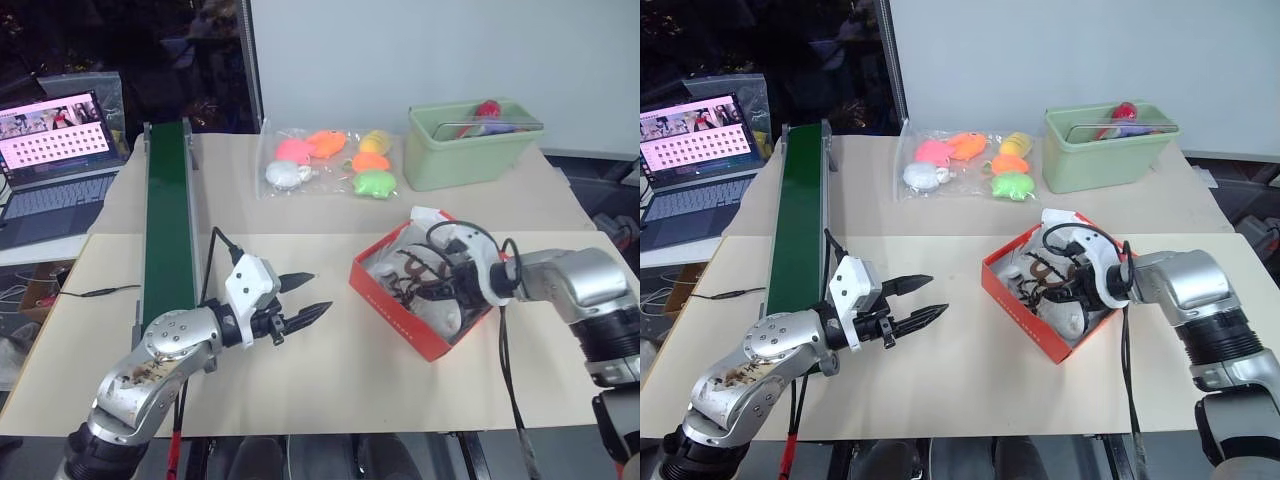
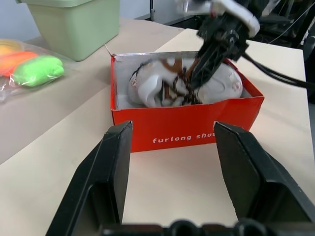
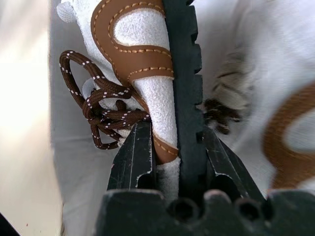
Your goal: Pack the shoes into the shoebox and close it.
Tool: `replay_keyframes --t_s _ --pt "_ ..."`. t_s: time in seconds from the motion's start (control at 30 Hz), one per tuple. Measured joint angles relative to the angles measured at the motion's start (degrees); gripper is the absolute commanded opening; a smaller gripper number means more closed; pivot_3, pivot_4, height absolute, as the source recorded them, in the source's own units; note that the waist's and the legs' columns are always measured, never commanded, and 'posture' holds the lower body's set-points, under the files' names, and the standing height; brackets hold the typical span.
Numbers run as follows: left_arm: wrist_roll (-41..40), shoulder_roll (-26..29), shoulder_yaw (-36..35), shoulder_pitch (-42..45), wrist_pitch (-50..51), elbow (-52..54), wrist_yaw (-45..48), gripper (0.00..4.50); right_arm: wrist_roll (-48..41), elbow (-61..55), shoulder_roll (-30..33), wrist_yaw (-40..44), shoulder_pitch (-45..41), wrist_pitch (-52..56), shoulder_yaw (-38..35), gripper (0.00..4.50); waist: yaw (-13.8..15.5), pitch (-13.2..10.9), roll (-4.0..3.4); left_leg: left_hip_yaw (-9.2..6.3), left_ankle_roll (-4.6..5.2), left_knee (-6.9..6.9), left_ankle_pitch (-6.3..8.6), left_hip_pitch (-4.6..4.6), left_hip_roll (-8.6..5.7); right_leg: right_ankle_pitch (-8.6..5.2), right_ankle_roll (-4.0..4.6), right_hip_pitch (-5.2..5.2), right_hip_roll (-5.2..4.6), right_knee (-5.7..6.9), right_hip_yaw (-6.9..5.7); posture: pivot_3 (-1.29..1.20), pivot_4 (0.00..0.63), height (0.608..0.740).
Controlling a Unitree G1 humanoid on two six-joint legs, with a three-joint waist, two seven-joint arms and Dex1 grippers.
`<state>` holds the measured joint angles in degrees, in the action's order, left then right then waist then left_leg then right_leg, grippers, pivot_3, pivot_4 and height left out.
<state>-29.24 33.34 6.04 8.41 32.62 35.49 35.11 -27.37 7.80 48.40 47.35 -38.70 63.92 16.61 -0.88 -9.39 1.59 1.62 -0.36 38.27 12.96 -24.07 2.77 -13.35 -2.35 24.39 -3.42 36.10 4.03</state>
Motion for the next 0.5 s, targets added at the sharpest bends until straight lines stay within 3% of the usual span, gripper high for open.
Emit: replay_keyframes --t_s 0.1,0.17,0.3,0.37,0.5 --pt "0.1 -0.1 0.0 0.0 0.0 0.0 -0.3 2.78 2.1 1.7 -2.1 0.0 -0.1 -1.3 0.8 0.56 0.0 0.0 0.0 -0.01 0.0 0.01 0.0 0.01 0.0 0.0 0.0 -0.02 0.0 0.01 -0.01 0.0 0.15 0.729" --pt "0.1 -0.2 0.0 0.0 0.0 0.0 -0.5 2.87 3.6 3.2 -3.5 -0.1 -0.2 -1.8 0.9 1.54 0.1 0.0 0.0 -0.01 0.0 0.03 0.0 0.01 0.0 0.01 0.0 -0.03 0.0 0.03 -0.01 0.0 0.15 0.729" --pt "0.6 -0.2 0.0 0.0 0.0 0.1 -0.8 2.87 3.5 5.4 -7.4 -1.8 -0.5 -0.7 -3.4 2.7 -0.2 0.0 0.0 -0.02 0.0 0.03 0.0 0.06 0.0 0.01 0.01 -0.06 0.01 0.07 -0.01 0.0 0.15 0.729" --pt "0.9 -0.2 0.0 -0.1 0.0 0.1 -0.8 2.87 3.8 5.3 -7.6 -2.7 -0.9 -0.7 -3.9 3.57 -0.1 0.0 0.0 -0.02 0.0 0.03 0.0 0.06 0.0 0.01 0.01 -0.06 0.0 0.07 -0.01 0.0 0.15 0.729" --pt "1.0 -0.3 0.0 -0.2 0.0 0.1 -0.7 2.87 4.1 2.5 -5.9 -2.4 -1.4 -0.8 -5.8 3.73 0.1 0.0 -0.01 -0.02 0.0 0.03 0.0 0.02 0.0 0.0 0.0 -0.03 0.0 0.05 -0.02 0.0 0.15 0.729"
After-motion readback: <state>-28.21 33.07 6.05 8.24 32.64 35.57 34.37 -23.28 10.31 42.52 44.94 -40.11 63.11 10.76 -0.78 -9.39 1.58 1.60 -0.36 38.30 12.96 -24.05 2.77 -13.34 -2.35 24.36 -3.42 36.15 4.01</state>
